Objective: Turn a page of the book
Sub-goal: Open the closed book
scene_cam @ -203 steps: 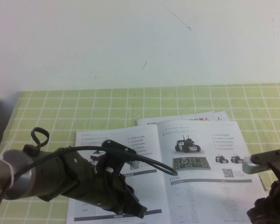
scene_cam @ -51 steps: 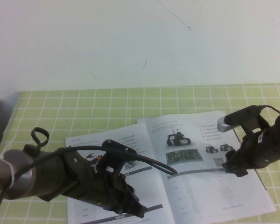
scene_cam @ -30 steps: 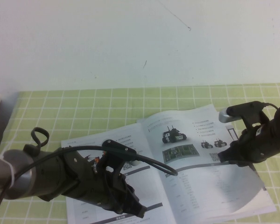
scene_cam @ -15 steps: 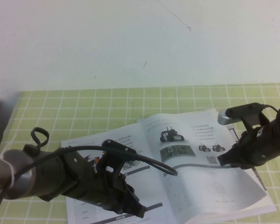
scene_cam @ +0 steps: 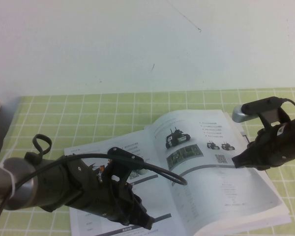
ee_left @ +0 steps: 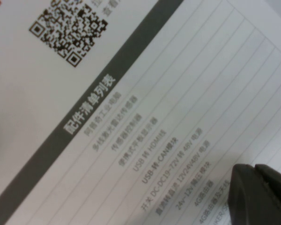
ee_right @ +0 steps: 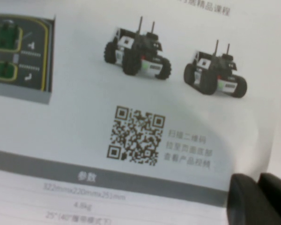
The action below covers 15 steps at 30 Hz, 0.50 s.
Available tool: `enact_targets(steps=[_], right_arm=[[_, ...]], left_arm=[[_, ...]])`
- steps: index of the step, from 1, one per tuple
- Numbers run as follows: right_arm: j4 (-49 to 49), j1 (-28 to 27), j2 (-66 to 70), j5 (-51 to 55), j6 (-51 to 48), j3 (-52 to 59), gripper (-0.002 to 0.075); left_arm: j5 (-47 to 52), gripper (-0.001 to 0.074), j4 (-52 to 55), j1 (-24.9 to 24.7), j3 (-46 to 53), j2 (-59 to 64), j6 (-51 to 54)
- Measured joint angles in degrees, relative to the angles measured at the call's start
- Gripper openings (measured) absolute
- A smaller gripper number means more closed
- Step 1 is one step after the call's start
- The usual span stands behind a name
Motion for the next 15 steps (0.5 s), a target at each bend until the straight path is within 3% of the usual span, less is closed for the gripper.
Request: enact_targets(steps=[7,15], right_arm=[[3.4,0.0,0.0,0.1,-3.0,0.0,0.0041],[20.3,0.0,0.0,0.7,-19.1,0.0,0.0041]], left_arm=[[0.0,-0.0004,0.0,0.0,0.0,0.0,0.0],[0.0,-0.0004,0.0,0.0,0.0,0.0,0.2]])
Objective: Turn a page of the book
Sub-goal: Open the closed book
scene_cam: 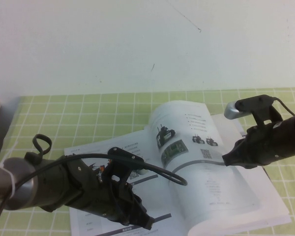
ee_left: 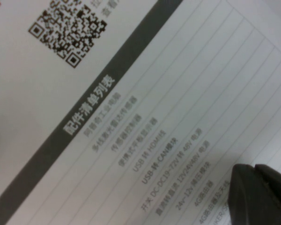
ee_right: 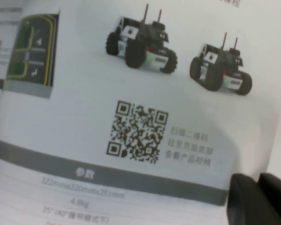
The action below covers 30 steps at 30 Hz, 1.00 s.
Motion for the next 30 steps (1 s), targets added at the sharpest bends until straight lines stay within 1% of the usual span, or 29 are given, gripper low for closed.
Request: enact_targets(steps=[5,10,15,19,30], right_arm=[[13.8,0.0,0.0,1.7,-14.3,0.0,0.0041],[26.1,0.0,0.0,4.4,-26.7,0.0,0.0041],[34.3,0.0,0.0,7.2,-36.1,0.0,0.0041],[37.6,0.0,0.0,8.6,-39.9,0.0,0.0040],[39.7,0.0,0.0,12.0,-43.1,0.0,0.0039]], left_arm=[[0.0,-0.0004,0.0,0.0,0.0,0.0,0.1],[-0.1,-0.0004,0.0,0.0,0.0,0.0,0.1],[-0.8,-0.0004,0.1,0.0,0.0,-1.1,0.1],[-2.8,-0.0004,1.1,0.0,0.0,-4.0,0.0],[-4.5,-0.0004,9.0,0.0,0.0,-13.9,-5.9]])
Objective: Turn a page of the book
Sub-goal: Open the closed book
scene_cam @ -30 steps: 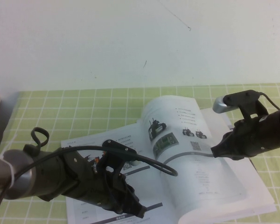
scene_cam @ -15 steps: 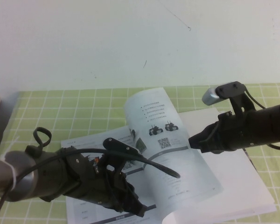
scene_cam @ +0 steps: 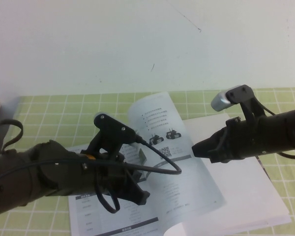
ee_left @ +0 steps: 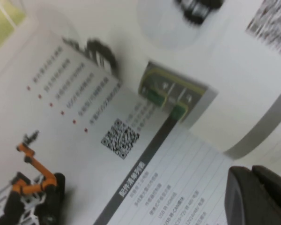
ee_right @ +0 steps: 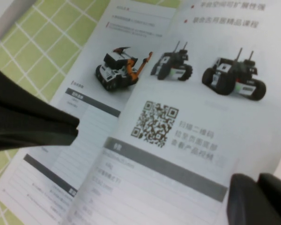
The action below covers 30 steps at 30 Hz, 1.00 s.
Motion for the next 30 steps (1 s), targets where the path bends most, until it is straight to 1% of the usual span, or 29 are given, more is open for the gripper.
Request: enact_targets(steps=[9,12,16,19,24,27,30], right_arm=[[7.1,0.0,0.0,6.8,-9.4,0.0,0.0039],[7.9,0.0,0.0,8.4,-11.2,0.0,0.0039],[8.6,0.0,0.0,9.8,-13.2,0.0,0.0039],[9.3,0.0,0.0,10.0,-14.2,0.0,0.0039],[9.4,0.0,0.0,10.2,-14.9,0.0,0.0039],[9.5,0.0,0.0,10.2,-15.4,0.0,0.0039],[9.5,0.0,0.0,10.2,-15.4,0.0,0.0039]], left_arm=[[0.0,-0.0004,1.8,0.0,0.3,-7.5,-0.7],[0.1,-0.0004,1.8,0.0,0.3,-9.8,-0.8],[1.4,-0.0004,1.6,-1.4,0.3,-11.9,-0.8],[3.9,-0.0004,1.6,-4.6,-1.6,-12.2,-0.2],[4.2,-0.0004,1.8,-13.8,-6.6,-11.3,2.4],[4.0,-0.0004,3.2,-17.9,-9.5,-8.9,3.6],[4.0,-0.0004,5.1,-20.7,-11.8,-5.3,4.0]])
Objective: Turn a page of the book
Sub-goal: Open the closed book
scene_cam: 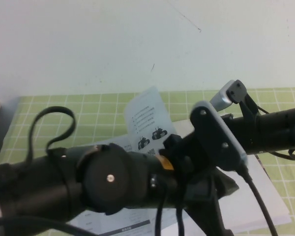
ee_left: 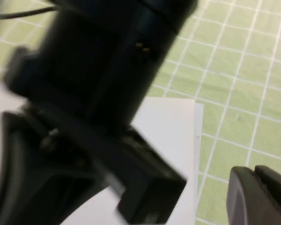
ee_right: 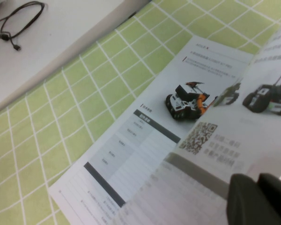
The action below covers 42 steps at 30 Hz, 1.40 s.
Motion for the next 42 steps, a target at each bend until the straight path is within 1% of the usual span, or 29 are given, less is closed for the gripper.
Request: enact_targets(steps=[7,13,17,22,25,31,34,38,42], right_arm=[[0.1,0.0,0.5,0.1,-0.3,0.1,0.0039],[-1.3,0.0,0.5,-1.5,-1.0,0.1,0.0039],[-2.9,0.0,0.5,-3.9,-0.8,0.1,0.0039],[-3.2,0.0,0.5,-4.6,-0.8,0.1,0.0039],[-3.3,0.0,0.5,-4.8,-0.7,0.1,0.0039],[-3.4,0.0,0.5,-4.8,-0.4,0.1,0.0039],[-3.4,0.1,0.5,-4.9,-0.3,0.1,0.0039],[-3.2,0.2,0.5,-5.5,-0.2,0.1,0.0044],[-3.0,0.5,0.6,-7.7,0.2,0.1,0.0099]], left_arm=[[-0.1,-0.0004,6.5,-3.2,-3.8,9.5,0.6],[-1.4,-0.0004,11.6,-3.9,-4.4,16.0,0.7],[-1.8,-0.0004,15.0,-3.9,-4.5,17.5,0.7],[-1.8,-0.0004,16.5,-3.9,-4.6,17.7,0.1],[-1.8,-0.0004,19.7,-3.9,-4.6,17.7,-3.4],[2.2,-0.0004,31.3,-3.8,-4.6,17.8,-18.9],[2.8,-0.0004,34.9,-3.8,-4.7,17.8,-22.4],[2.8,-0.0004,36.0,-3.8,-4.7,17.8,-24.6],[3.0,-0.0004,36.8,-3.0,-5.0,18.6,-27.3]])
